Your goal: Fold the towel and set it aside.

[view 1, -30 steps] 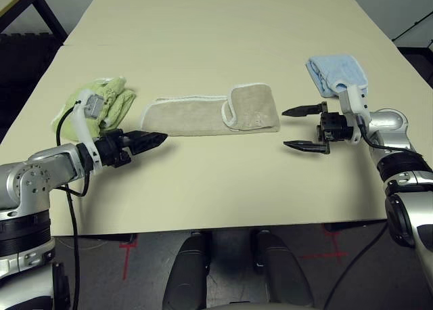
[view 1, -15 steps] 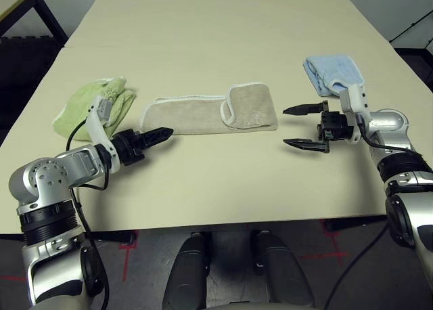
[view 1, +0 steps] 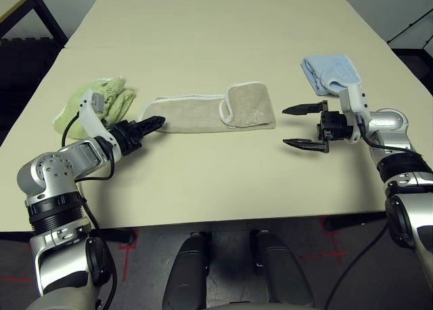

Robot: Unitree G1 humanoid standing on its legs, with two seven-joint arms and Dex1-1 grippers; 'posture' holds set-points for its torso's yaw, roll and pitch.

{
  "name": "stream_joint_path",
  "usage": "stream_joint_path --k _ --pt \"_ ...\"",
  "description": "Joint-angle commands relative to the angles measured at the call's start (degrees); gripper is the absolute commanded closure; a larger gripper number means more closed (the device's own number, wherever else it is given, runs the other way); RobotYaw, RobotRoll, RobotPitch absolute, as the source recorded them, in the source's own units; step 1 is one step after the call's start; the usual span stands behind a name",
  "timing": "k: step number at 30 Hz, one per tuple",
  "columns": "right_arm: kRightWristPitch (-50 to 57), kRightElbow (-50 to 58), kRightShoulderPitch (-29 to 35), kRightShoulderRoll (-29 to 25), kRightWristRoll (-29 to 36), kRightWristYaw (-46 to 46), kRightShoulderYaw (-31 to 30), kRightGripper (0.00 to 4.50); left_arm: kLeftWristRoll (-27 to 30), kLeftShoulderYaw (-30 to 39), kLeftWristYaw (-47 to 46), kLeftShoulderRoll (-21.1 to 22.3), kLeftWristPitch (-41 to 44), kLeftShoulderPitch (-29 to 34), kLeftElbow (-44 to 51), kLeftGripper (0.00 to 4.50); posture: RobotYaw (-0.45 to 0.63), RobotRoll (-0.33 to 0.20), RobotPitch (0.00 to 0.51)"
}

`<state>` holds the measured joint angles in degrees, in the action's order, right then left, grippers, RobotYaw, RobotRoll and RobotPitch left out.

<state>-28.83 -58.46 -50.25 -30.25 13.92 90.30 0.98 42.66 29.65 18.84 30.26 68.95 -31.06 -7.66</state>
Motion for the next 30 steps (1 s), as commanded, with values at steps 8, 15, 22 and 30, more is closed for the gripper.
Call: stream_joint_path --k 8,15,22,30 --pt "-0.21 0.72 0.58 0.05 -0.15 -0.22 0.65 0.06 -0.53 0.92 -3.59 -0.99 0.23 -0.33 -1.56 0.0 0.06 0.0 0.167" --pt "0.35 0.71 0.37 -0.08 0.08 -1.07 1.0 0.0 0.32 1.61 -4.37 -1.49 1.0 -0.93 -2.14 1.59 0.05 0.0 0.168" --pt "1.38 0.95 0.19 -0.03 0.29 -1.98 1.35 0.0 0.75 3.14 -5.89 -1.8 0.76 -2.53 -2.57 4.35 0.05 0.0 0.167" --pt "2.13 1.64 0.63 0.42 0.3 -3.24 1.53 0.0 0.87 6.31 -7.22 -0.41 -0.13 -5.16 -1.59 4.48 0.05 0.0 0.164"
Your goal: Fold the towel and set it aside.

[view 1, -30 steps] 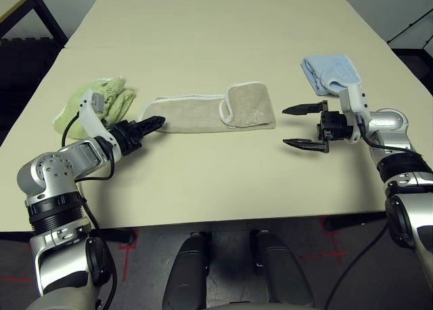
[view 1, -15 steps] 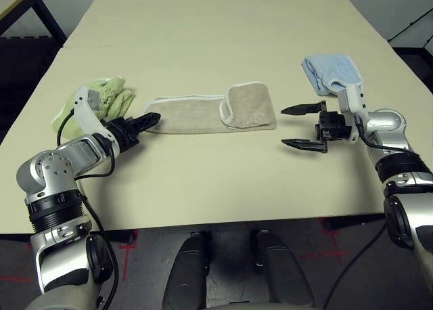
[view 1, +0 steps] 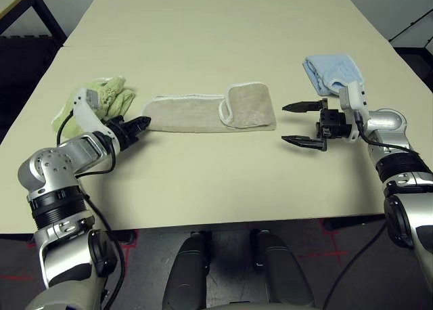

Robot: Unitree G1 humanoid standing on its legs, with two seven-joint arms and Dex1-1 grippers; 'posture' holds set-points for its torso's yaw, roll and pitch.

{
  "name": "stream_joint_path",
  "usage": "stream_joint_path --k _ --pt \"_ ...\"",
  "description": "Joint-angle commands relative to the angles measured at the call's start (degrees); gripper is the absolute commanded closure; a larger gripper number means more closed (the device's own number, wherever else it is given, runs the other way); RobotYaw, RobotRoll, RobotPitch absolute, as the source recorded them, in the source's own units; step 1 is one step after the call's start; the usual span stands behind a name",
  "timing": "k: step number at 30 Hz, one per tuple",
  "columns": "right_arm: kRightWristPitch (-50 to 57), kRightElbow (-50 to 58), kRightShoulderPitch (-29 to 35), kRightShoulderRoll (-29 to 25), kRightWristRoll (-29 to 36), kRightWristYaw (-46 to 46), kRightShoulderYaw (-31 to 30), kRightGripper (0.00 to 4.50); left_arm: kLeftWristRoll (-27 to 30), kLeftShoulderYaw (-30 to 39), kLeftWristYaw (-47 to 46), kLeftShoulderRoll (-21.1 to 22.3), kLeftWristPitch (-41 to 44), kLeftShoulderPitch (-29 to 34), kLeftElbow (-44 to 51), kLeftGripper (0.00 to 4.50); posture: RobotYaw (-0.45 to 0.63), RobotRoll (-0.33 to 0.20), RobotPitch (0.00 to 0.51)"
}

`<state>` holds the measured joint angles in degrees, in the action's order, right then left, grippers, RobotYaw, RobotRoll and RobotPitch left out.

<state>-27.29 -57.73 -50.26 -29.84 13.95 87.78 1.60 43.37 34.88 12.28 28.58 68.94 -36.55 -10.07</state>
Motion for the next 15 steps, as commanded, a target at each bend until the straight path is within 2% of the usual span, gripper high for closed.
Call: stream_joint_path --k 1,7,15 --pt "0.74 0.95 0.7 0.0 0.21 -0.97 0.91 0.0 0.07 1.16 -0.63 1.7 -0.14 0.48 1.21 4.48 0.06 0.0 0.164" --pt "1.05 0.5 0.46 -0.05 -0.26 -2.32 0.84 0.0 2.06 1.26 0.31 3.71 3.09 1.87 6.33 4.48 0.06 0.0 0.162" --pt "0.8 -0.47 -0.73 0.07 -0.82 -3.17 0.59 0.0 6.52 0.61 0.48 3.09 9.83 3.64 14.37 4.48 0.07 0.0 0.159"
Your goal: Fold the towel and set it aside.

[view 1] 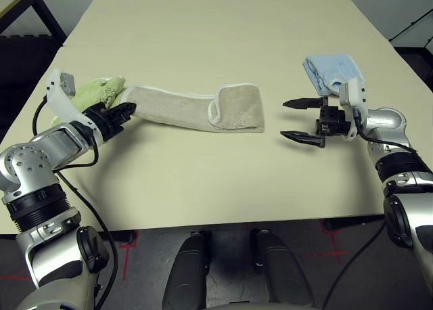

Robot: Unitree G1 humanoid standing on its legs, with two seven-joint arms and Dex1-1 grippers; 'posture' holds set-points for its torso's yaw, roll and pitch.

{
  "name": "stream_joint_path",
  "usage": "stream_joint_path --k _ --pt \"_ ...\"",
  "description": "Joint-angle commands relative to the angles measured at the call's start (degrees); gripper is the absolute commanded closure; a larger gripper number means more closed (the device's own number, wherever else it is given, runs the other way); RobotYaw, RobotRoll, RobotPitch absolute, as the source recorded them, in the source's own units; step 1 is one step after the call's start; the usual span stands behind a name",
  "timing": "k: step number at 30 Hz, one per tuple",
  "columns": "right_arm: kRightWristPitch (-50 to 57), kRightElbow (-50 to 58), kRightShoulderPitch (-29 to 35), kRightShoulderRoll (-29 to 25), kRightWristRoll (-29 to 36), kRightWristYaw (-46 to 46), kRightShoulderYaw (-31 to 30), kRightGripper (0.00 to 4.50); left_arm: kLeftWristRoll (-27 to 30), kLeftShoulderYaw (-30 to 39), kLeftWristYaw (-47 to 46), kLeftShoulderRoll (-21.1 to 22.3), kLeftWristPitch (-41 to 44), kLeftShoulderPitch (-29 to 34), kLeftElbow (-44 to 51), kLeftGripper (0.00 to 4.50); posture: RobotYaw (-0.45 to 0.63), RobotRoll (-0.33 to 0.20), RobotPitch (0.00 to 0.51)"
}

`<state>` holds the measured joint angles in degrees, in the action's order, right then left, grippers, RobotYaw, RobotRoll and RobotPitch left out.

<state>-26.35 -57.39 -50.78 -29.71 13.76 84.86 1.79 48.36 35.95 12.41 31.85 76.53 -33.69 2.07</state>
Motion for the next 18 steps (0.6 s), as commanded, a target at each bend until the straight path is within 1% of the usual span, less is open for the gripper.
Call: stream_joint_path --k 1,6,10,15,18 --pt "-0.18 -0.93 -0.33 -0.06 -0.68 -0.3 0.38 0.0 1.88 -0.66 0.3 -0.56 2.59 0.52 2.69 4.48 0.07 0.0 0.159" --pt "-0.56 -1.76 -0.94 -0.03 -1.21 -0.79 0.33 0.0 3.27 -3.43 -1.25 -6.06 2.49 -3.79 4.26 4.48 0.07 0.0 0.155" --pt "-0.73 -2.27 -1.14 -0.09 -1.74 -1.26 0.45 0.0 2.25 -7.04 -2.05 -10.36 0.39 -8.87 3.47 4.48 0.07 0.0 0.151" --pt "-0.89 -2.54 -1.17 -0.36 -1.99 -1.96 0.6 0.0 1.06 -12.29 -0.93 -13.32 -2.96 -14.45 1.0 4.48 0.06 0.0 0.145" --pt "-0.94 -2.47 -1.11 -0.45 -2.1 -2.16 0.66 0.0 1.13 -15.43 0.55 -14.29 -3.77 -16.69 -0.02 4.48 0.06 0.0 0.141"
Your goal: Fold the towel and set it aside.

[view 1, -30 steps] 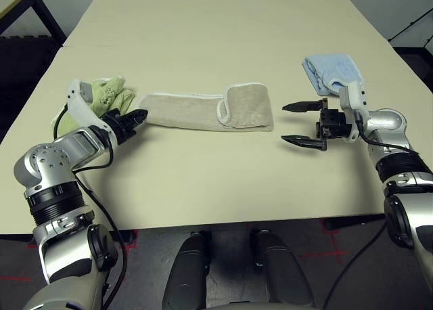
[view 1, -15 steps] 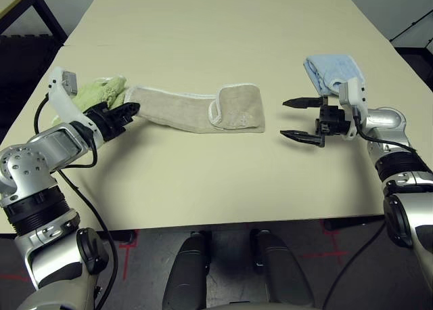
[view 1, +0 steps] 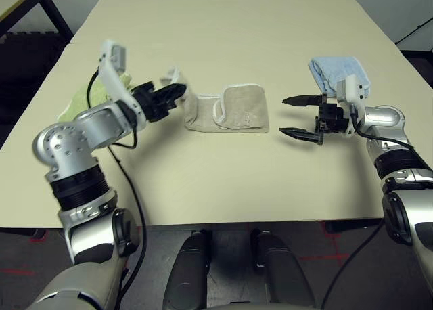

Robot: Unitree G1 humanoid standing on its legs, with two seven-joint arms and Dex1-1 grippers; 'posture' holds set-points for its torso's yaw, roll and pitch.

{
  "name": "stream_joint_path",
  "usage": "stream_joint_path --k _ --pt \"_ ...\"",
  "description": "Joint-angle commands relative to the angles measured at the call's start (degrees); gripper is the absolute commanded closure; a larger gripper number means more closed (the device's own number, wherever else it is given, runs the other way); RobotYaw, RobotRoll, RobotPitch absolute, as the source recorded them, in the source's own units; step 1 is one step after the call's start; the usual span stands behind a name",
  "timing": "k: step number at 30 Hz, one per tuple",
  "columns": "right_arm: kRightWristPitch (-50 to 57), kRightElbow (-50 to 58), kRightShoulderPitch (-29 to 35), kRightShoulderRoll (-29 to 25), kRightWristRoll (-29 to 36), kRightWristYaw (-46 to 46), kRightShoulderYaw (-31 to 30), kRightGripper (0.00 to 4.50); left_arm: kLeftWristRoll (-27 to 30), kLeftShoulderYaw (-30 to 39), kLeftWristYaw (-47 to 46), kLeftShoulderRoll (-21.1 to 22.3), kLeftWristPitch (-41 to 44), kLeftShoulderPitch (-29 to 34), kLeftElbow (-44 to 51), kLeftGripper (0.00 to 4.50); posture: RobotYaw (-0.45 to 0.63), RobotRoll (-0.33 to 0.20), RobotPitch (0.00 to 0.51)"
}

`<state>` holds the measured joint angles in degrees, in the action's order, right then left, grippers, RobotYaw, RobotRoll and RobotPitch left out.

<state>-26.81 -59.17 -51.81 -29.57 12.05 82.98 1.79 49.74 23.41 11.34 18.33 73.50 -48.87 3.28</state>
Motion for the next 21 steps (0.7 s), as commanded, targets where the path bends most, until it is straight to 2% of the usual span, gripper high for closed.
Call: stream_joint_path --k 1,5,14,21 --pt "-0.5 -0.68 -0.09 -0.64 -0.42 -0.38 0.69 0.0 -0.3 -4.01 2.27 -0.97 -0.92 -1.93 -1.56 4.48 0.06 0.0 0.14" --pt "-0.73 -0.91 -0.27 -0.91 -0.58 -0.95 0.78 0.0 -1.89 -8.89 4.31 -1.82 -2.51 -1.97 -2.67 4.48 0.06 0.0 0.133" --pt "-0.67 -1.78 -0.85 -1.36 -0.68 -2.49 1.1 0.0 -8.81 -17.7 3.92 -8.92 -10.1 -1.04 -5.52 4.48 0.05 0.0 0.128" --pt "-0.97 -3.09 -2.23 -1.68 -1.37 -3.23 1.46 0.0 -14.48 -23.0 6.83 -8.01 -12.86 -2.34 -10.34 4.48 0.05 0.0 0.129"
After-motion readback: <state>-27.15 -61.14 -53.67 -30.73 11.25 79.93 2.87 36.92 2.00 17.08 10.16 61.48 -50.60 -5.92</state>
